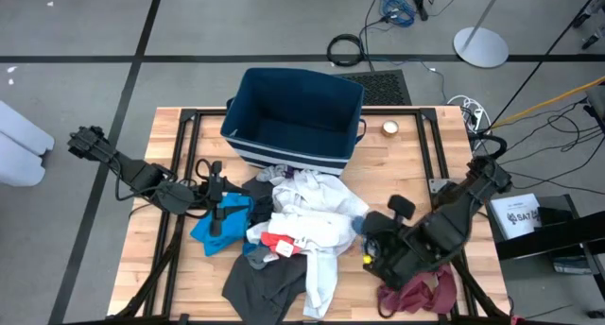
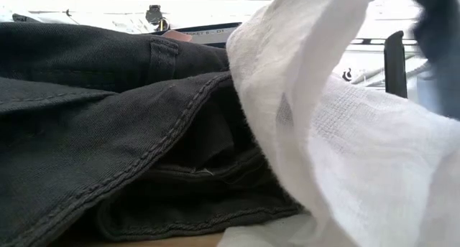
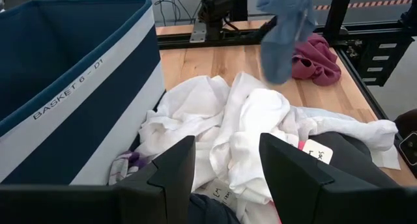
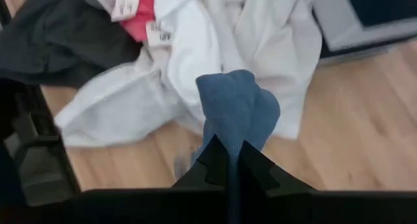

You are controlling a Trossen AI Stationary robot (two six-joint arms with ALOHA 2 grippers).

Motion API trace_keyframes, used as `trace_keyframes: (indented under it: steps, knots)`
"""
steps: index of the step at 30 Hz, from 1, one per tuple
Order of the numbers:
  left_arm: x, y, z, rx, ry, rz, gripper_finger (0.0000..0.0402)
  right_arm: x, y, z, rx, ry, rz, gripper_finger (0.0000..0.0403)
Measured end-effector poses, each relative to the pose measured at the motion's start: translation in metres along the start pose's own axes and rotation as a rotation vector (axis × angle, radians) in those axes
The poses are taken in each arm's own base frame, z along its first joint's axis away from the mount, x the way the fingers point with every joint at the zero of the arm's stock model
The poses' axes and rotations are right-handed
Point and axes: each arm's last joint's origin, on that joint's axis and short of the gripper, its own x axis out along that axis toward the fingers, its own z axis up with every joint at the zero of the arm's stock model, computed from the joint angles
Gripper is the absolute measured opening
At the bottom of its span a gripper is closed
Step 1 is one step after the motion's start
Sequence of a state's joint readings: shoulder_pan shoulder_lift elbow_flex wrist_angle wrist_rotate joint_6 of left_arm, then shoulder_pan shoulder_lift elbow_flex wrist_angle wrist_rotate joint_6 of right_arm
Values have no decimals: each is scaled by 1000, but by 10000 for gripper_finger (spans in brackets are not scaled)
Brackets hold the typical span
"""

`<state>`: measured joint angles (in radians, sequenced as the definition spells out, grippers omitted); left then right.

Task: Sort clothes
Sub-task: Move the blue sock to the right of the table

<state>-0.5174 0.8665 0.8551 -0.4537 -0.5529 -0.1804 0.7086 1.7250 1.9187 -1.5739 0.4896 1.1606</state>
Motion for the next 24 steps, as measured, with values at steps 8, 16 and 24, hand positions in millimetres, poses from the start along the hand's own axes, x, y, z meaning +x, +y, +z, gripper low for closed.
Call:
trace_keyframes:
  steps: [8,16,24]
  knots:
    - [0,0,0,-3,-3,0,182,11,9,-30,100,41,-39,0]
    - [0,0,0,-2,-3,0,182,60,-3,-52,176,98,-246,0]
    - [0,0,0,2,-3,0,182,92,-49,-61,197,258,-393,0]
